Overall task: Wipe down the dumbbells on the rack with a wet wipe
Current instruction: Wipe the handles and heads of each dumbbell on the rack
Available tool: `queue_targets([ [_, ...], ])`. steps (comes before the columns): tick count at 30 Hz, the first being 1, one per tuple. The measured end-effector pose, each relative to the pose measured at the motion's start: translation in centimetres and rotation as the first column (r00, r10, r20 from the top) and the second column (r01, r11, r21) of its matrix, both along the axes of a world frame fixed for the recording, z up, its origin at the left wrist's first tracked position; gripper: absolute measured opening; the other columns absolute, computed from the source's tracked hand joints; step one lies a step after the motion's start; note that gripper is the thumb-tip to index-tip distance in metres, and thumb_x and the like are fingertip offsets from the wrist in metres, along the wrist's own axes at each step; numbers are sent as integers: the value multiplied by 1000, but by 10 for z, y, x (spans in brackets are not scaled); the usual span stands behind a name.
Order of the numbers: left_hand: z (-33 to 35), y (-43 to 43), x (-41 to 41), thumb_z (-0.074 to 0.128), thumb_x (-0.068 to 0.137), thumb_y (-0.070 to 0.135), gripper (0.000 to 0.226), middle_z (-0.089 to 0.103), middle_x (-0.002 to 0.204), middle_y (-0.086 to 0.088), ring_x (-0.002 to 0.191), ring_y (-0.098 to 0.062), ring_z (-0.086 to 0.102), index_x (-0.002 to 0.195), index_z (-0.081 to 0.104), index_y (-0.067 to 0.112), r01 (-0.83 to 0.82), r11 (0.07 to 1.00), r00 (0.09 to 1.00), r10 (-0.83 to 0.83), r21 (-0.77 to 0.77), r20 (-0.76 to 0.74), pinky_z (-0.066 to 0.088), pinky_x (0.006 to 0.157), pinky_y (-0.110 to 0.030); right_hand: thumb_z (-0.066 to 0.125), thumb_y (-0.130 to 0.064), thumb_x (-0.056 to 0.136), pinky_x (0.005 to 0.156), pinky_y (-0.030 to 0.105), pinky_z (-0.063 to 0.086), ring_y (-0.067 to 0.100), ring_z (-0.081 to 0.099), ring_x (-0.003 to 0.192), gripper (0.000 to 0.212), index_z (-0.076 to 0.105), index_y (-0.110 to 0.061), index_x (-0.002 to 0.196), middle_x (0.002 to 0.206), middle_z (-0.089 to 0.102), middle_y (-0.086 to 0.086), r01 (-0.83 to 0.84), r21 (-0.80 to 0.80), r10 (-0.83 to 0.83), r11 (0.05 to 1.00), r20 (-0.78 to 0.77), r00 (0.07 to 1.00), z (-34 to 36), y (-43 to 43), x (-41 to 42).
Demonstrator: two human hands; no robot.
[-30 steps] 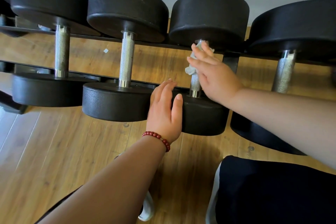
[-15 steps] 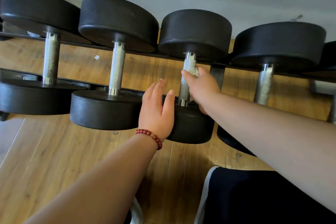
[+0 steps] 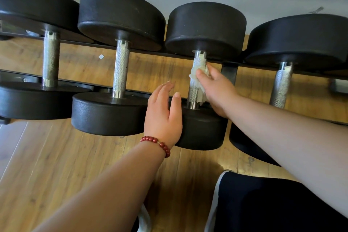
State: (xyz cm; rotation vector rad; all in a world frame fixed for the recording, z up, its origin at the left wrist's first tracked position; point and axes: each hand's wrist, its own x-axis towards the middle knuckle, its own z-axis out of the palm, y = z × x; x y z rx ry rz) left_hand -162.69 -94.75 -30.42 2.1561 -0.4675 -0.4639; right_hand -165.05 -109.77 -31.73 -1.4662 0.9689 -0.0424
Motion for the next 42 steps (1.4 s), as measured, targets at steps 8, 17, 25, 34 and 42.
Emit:
queue_targets([
  [8, 0, 0, 0, 36, 101, 35, 42, 43, 145, 10, 135, -1, 31, 140, 47, 23, -2, 1000, 1000, 2, 13, -10, 22, 104, -16, 42, -44, 101, 94, 36, 49, 10, 63, 102, 41, 42, -23, 136, 109, 69, -6, -21, -31, 20, 999, -5, 1000, -5, 4, 10],
  [17, -1, 0, 0, 37, 101, 35, 42, 43, 145, 10, 129, 5, 30, 140, 47, 23, 2, 1000, 1000, -2, 8, -11, 24, 104, -16, 52, -45, 97, 90, 38, 56, 8, 71, 85, 15, 52, -31, 94, 93, 71, -4, 138, 1, -137, 990, 86, 987, -8, 7, 20],
  [25, -1, 0, 0, 38, 101, 33, 41, 44, 145, 10, 134, -1, 32, 140, 47, 23, -1, 1000, 1000, 1, 11, -5, 25, 106, -18, 63, -43, 91, 79, 33, 60, 11, 73, 76, 26, 60, -19, 100, 88, 72, 3, 290, 44, -294, 956, 142, 945, 2, 3, 34],
  [34, -1, 0, 0, 37, 100, 36, 44, 42, 146, 11, 135, 1, 31, 141, 46, 24, -4, 1000, 1000, 4, 17, -19, 24, 105, -17, 69, -39, 88, 72, 29, 61, 12, 73, 72, 26, 63, -16, 99, 84, 73, 5, 312, 38, -314, 949, 132, 940, 2, 1, 37],
  [42, 2, 0, 0, 37, 101, 34, 43, 43, 145, 10, 136, -2, 31, 141, 46, 21, 1, 1000, 1000, -1, 8, -23, 26, 110, -23, 78, -33, 81, 73, 31, 61, 15, 73, 72, 31, 67, -9, 97, 79, 74, 5, 297, 122, -308, 947, 91, 947, 7, -7, 41],
])
